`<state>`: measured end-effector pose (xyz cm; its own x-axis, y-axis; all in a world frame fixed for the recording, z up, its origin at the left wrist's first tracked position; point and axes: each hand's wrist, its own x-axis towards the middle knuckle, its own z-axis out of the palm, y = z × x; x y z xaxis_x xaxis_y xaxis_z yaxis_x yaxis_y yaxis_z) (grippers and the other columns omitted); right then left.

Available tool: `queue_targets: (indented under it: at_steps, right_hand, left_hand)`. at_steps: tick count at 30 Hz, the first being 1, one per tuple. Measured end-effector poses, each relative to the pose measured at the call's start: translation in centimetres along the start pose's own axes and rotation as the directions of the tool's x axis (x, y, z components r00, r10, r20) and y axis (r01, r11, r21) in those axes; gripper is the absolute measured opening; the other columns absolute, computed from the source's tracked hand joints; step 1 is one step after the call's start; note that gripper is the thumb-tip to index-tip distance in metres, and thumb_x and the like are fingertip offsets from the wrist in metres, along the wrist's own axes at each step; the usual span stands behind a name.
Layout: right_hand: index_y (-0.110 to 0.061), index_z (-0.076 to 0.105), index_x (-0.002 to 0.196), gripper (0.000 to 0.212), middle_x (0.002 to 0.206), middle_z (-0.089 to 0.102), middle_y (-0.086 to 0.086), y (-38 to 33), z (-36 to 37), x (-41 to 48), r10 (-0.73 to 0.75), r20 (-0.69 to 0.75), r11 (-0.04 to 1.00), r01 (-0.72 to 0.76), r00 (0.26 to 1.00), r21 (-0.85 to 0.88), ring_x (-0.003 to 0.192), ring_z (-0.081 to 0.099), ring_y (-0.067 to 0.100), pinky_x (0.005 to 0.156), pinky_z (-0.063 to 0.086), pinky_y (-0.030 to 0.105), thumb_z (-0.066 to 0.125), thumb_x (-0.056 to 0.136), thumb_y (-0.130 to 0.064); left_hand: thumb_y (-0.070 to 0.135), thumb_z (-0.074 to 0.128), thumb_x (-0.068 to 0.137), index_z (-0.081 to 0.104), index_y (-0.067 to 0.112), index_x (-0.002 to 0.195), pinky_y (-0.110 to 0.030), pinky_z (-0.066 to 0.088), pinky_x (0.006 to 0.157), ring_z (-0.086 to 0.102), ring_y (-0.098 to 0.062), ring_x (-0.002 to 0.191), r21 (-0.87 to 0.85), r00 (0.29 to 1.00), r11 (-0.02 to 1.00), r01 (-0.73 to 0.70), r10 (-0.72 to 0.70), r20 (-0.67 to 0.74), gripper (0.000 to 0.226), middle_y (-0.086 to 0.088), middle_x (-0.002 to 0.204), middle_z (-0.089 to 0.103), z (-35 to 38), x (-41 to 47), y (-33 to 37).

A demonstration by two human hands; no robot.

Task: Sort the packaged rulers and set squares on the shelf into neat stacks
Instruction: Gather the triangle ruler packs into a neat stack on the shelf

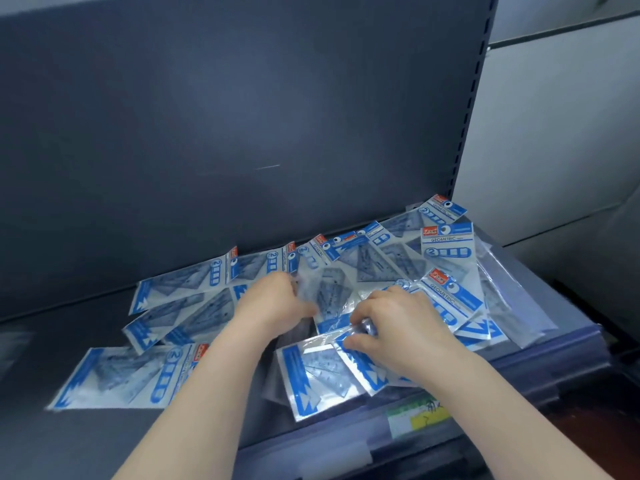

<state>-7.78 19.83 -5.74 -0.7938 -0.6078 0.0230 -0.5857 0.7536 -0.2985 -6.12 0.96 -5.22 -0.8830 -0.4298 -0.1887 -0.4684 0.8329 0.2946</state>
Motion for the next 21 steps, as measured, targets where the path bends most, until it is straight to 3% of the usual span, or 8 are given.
queue_targets:
  at_steps: [3, 6, 8, 10, 13, 15, 18, 21]
  right_hand:
    - [-0.033, 0.068, 0.096, 0.016, 0.099, 0.066, -0.009, 0.2, 0.6, -0.2, -0.025, -0.121, 1.000, 0.026, 0.992, 0.005, 0.101, 0.055, 0.018, 0.080, 0.038, 0.036, 0.054, 0.090, -0.039]
    - [-0.031, 0.073, 0.089, 0.013, 0.098, 0.070, -0.008, 1.9, 0.9, -0.1, 0.061, -0.289, 0.996, -0.076, 0.955, -0.043, 0.094, 0.061, 0.025, 0.071, 0.045, 0.039, 0.071, 0.079, -0.024]
    - [-0.031, 0.070, 0.102, 0.019, 0.115, 0.064, -0.005, 2.7, 0.7, -0.4, 0.121, -0.249, 0.985, -0.148, 0.961, -0.092, 0.108, 0.056, 0.027, 0.078, 0.044, 0.042, 0.065, 0.084, -0.031]
    - [-0.033, 0.064, 0.112, 0.027, 0.118, 0.059, -0.007, 3.4, 1.3, -0.4, 0.142, -0.194, 0.981, -0.165, 0.971, -0.106, 0.113, 0.047, 0.026, 0.081, 0.041, 0.038, 0.046, 0.093, -0.040]
    - [-0.029, 0.073, 0.087, 0.036, 0.085, 0.067, -0.003, 1.9, 2.3, -0.3, 0.162, -0.207, 0.977, -0.186, 0.965, -0.105, 0.086, 0.052, 0.030, 0.062, 0.042, 0.035, 0.039, 0.085, -0.043]
    - [-0.027, 0.073, 0.082, 0.039, 0.080, 0.066, -0.001, 0.5, 3.5, 0.6, 0.135, -0.228, 0.982, -0.161, 0.964, -0.101, 0.079, 0.052, 0.030, 0.059, 0.043, 0.036, 0.038, 0.082, -0.043]
    - [-0.022, 0.071, 0.100, 0.041, 0.101, 0.067, 0.002, -1.5, 4.0, 2.2, 0.042, -0.200, 0.997, -0.028, 0.979, 0.069, 0.093, 0.051, 0.031, 0.074, 0.048, 0.042, 0.033, 0.092, -0.036]
    - [-0.022, 0.065, 0.116, 0.031, 0.116, 0.062, -0.001, 0.1, 2.2, 1.9, 0.114, -0.226, 0.983, -0.077, 0.967, 0.165, 0.107, 0.049, 0.027, 0.085, 0.047, 0.041, 0.043, 0.095, -0.019]
  left_hand:
    - [0.035, 0.063, 0.083, 0.053, 0.015, 0.076, -0.033, 0.041, 0.060, 0.058, -0.027, 0.075, -0.142, 0.963, 0.988, -0.062, 0.022, -0.267, 0.024, 0.003, 0.070, 0.059, -1.4, 0.7, 0.0]
    - [0.028, 0.058, 0.091, 0.053, 0.016, 0.082, -0.032, 0.035, 0.067, 0.052, -0.022, 0.075, -0.331, 0.881, 0.927, -0.176, -0.001, -0.473, 0.016, 0.008, 0.074, 0.056, -3.0, 1.0, 1.2]
    - [0.026, 0.053, 0.090, 0.054, 0.021, 0.081, -0.034, 0.045, 0.072, 0.058, -0.019, 0.074, -0.452, 0.921, 0.871, -0.191, 0.000, -0.390, 0.010, 0.007, 0.077, 0.062, -3.0, 1.2, 1.6]
    - [0.025, 0.050, 0.085, 0.058, 0.022, 0.084, -0.047, 0.056, 0.075, 0.066, -0.025, 0.078, -0.513, 0.958, 0.842, -0.165, 0.013, -0.287, 0.008, 0.001, 0.081, 0.068, -2.2, 1.2, 1.6]
    - [0.019, 0.054, 0.088, 0.059, 0.019, 0.097, -0.042, 0.052, 0.079, 0.063, -0.026, 0.086, -0.357, 0.959, 0.923, -0.144, 0.041, -0.282, 0.010, 0.000, 0.088, 0.068, -1.0, 0.5, 0.9]
    - [0.017, 0.054, 0.089, 0.058, 0.021, 0.099, -0.040, 0.050, 0.078, 0.062, -0.026, 0.088, -0.341, 0.943, 0.921, -0.189, 0.073, -0.325, 0.011, -0.001, 0.089, 0.068, -0.6, 0.2, 0.5]
    - [0.017, 0.054, 0.091, 0.055, 0.025, 0.098, -0.040, 0.048, 0.078, 0.061, -0.028, 0.090, -0.320, 0.939, 0.926, -0.202, 0.091, -0.330, 0.010, -0.002, 0.090, 0.068, -0.6, -0.2, 0.3]
    - [0.019, 0.057, 0.091, 0.060, 0.020, 0.111, -0.035, 0.044, 0.078, 0.059, -0.026, 0.093, -0.256, 0.950, 0.945, -0.202, 0.126, -0.286, 0.020, 0.001, 0.089, 0.063, -0.7, -0.6, 0.5]
